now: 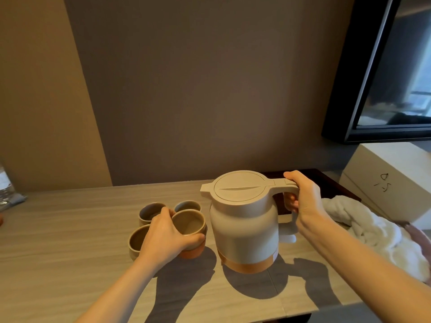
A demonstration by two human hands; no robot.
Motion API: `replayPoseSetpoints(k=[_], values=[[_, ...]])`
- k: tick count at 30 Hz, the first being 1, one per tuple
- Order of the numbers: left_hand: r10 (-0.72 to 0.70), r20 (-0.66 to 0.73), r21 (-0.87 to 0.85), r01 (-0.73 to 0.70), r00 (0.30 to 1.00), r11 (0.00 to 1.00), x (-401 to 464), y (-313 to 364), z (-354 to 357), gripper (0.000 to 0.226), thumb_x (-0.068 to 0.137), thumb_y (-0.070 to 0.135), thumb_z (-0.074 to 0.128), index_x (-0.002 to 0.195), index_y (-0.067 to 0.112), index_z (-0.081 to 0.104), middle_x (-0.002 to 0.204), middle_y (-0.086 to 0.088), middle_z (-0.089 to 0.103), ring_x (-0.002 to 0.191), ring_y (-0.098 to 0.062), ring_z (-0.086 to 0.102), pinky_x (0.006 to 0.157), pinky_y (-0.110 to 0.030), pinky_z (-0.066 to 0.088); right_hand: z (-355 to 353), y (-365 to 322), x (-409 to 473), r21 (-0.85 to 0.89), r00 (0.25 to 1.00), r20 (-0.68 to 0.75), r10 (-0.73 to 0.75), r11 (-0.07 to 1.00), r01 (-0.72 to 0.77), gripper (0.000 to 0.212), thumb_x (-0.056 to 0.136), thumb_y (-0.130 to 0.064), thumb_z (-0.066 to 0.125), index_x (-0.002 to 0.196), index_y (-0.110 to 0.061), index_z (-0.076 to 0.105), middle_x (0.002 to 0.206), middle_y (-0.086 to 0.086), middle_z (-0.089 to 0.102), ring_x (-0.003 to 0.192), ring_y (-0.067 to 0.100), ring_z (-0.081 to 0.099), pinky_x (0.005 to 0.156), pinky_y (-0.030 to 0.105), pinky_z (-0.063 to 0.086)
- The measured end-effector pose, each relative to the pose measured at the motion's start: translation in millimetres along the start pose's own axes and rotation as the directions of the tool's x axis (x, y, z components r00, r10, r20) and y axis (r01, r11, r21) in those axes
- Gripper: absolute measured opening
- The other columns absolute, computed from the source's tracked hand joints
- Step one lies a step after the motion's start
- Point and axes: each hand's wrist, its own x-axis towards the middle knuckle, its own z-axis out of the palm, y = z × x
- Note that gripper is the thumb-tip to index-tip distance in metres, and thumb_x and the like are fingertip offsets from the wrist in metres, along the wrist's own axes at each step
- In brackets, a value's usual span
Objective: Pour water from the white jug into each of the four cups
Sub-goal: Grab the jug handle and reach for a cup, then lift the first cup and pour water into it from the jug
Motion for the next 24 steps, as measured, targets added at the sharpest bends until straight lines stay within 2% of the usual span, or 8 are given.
replayPoseSetpoints(k=[5, 8, 10, 14, 18, 21, 24], values=[[-0.046, 0.013, -0.363, 0.048, 0.999, 0.930, 5.3, 20.8, -28.7, 0.094, 0.040, 0.062, 0.087, 0.116, 0.033, 0.040, 0.103, 0.017, 0.053, 0.090, -0.008, 0.053, 0.062, -0.022, 0.044, 5.3, -14.4, -4.8, -0.007, 1.000, 0.000, -0.020, 1.000, 0.020, 0.026, 0.075, -0.035, 0.063, 0.058, -0.016, 0.058, 0.058, -0.001, 0.060, 0.052, 0.010, 0.045, 0.050, 0.024, 0.035], [-0.032, 0.018, -0.463, 0.036, 0.999, 0.886, 3.4, 32.6, -43.7, 0.089, 0.035, 0.064, 0.085, 0.109, 0.041, 0.041, 0.104, 0.018, 0.054, 0.092, -0.010, 0.053, 0.062, -0.025, 0.045, 8.2, -21.6, -7.3, -0.006, 0.999, 0.032, -0.034, 0.999, 0.034, 0.028, 0.076, -0.034, 0.062, 0.054, -0.016, 0.056, 0.048, -0.005, 0.057, 0.040, 0.006, 0.044, 0.038, 0.017, 0.034], [-0.020, 0.038, -0.495, 0.036, 0.999, 0.868, 0.4, 37.9, -50.6, 0.085, 0.035, 0.062, 0.085, 0.105, 0.044, 0.041, 0.105, 0.017, 0.054, 0.093, -0.012, 0.054, 0.063, -0.026, 0.046, 10.0, -25.0, -9.2, -0.007, 0.998, 0.051, -0.045, 0.999, 0.045, 0.029, 0.076, -0.034, 0.062, 0.053, -0.016, 0.057, 0.050, -0.004, 0.058, 0.040, 0.006, 0.043, 0.039, 0.017, 0.034], [0.029, 0.029, -0.421, -0.014, 0.999, 0.907, -4.8, 40.9, -60.6, 0.082, 0.035, 0.062, 0.083, 0.104, 0.046, 0.040, 0.103, 0.022, 0.052, 0.093, -0.012, 0.054, 0.061, -0.020, 0.045, 15.5, -30.0, -13.3, -0.007, 0.994, 0.091, -0.068, 0.998, 0.069, 0.035, 0.075, -0.033, 0.062, 0.043, -0.022, 0.057, 0.049, -0.005, 0.057, 0.044, 0.007, 0.042, 0.044, 0.020, 0.034], [0.097, -0.018, -0.346, -0.097, 0.995, 0.933, -7.7, 39.9, -67.4, 0.085, 0.035, 0.063, 0.083, 0.106, 0.048, 0.038, 0.102, 0.025, 0.051, 0.093, -0.010, 0.055, 0.058, -0.013, 0.044, 18.1, -32.2, -15.3, -0.024, 0.991, 0.113, -0.075, 0.997, 0.078, 0.032, 0.075, -0.033, 0.062, 0.046, -0.021, 0.059, 0.051, -0.005, 0.060, 0.046, 0.006, 0.048, 0.049, 0.022, 0.037], [0.138, -0.044, -0.279, -0.145, 0.989, 0.949, -9.6, 36.6, -70.7, 0.088, 0.041, 0.056, 0.090, 0.112, 0.047, 0.037, 0.102, 0.027, 0.051, 0.093, -0.007, 0.055, 0.058, -0.012, 0.044, 20.1, -33.7, -17.3, -0.052, 0.986, 0.150, -0.075, 0.995, 0.084, 0.036, 0.074, -0.035, 0.062, 0.041, -0.022, 0.060, 0.050, -0.006, 0.061, 0.043, 0.003, 0.050, 0.050, 0.022, 0.037], [0.162, -0.062, -0.214, -0.172, 0.985, 0.962, -11.9, 34.6, -71.8, 0.089, 0.044, 0.050, 0.092, 0.113, 0.048, 0.035, 0.100, 0.030, 0.048, 0.091, -0.005, 0.054, 0.054, -0.009, 0.042, 20.6, -33.3, -19.1, -0.082, 0.983, 0.167, -0.076, 0.992, 0.091, 0.035, 0.073, -0.037, 0.062, 0.041, -0.023, 0.061, 0.052, -0.005, 0.061, 0.053, 0.008, 0.050, 0.054, 0.024, 0.038]])
